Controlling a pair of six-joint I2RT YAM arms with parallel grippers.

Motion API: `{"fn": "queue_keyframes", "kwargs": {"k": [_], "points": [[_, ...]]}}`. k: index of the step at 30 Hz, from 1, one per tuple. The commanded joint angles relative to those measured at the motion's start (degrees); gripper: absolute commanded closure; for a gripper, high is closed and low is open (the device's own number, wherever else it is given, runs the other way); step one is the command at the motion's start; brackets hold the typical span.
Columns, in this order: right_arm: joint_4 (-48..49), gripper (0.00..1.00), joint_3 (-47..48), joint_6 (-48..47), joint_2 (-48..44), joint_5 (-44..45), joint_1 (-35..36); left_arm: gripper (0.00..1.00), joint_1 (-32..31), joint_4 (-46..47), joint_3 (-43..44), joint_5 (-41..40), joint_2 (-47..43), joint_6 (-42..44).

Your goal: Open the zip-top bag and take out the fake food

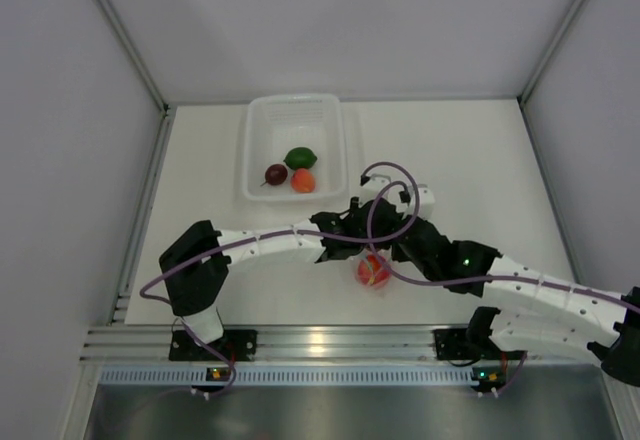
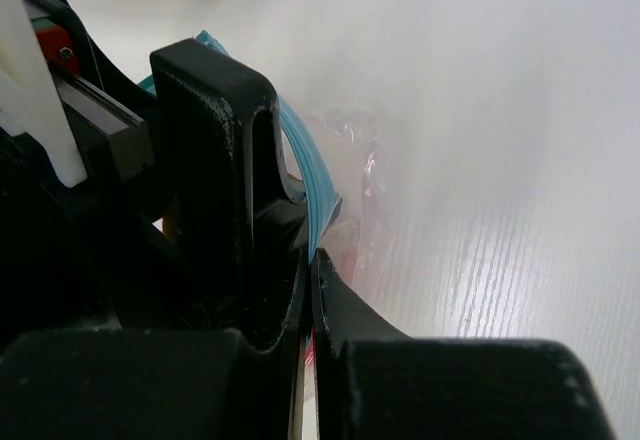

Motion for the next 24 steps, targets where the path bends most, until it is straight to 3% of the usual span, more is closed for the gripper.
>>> {"fn": "queue_keyframes", "kwargs": {"k": [1, 6, 14, 24], "points": [[1.87, 1.0, 2.79, 1.5, 0.84, -0.33, 2.58, 1.0, 0.22, 4.34, 2.43, -1.88, -3.59, -2.46], [1.87, 1.0, 2.09, 2.11, 1.29, 2.12, 2.67, 1.0, 1.01, 3.99, 2.52, 1.89, -5.87, -3.07], [-1.11, 1.0, 1.82, 2.29, 0.06, 8.1, 2.23, 1.0, 4.43, 4.08, -3.18, 14.46, -10.79, -4.04], [-1.12, 1.0, 2.17, 1.76, 0.32, 8.72, 1.18, 1.0, 5.67, 3.99, -8.55, 15.7, -20.2, -3.25]]}}
